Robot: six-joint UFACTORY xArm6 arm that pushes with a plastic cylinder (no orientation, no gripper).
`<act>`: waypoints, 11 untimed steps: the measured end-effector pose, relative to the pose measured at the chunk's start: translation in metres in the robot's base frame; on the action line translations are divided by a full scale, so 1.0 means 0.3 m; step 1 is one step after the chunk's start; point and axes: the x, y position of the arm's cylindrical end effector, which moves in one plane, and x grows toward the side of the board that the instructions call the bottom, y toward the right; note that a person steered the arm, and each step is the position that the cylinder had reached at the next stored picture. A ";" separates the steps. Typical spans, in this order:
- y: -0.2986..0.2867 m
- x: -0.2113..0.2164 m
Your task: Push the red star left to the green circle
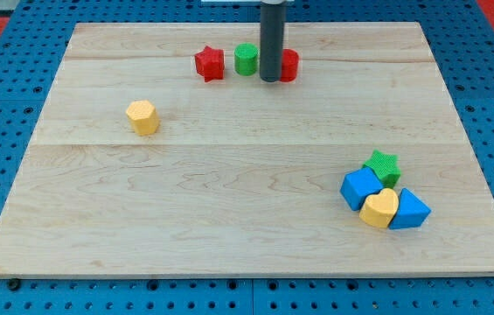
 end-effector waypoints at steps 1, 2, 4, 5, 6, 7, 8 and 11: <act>0.035 -0.006; -0.029 0.051; -0.345 0.051; -0.347 0.043; -0.285 0.043; -0.283 0.009; -0.283 -0.024; -0.233 0.034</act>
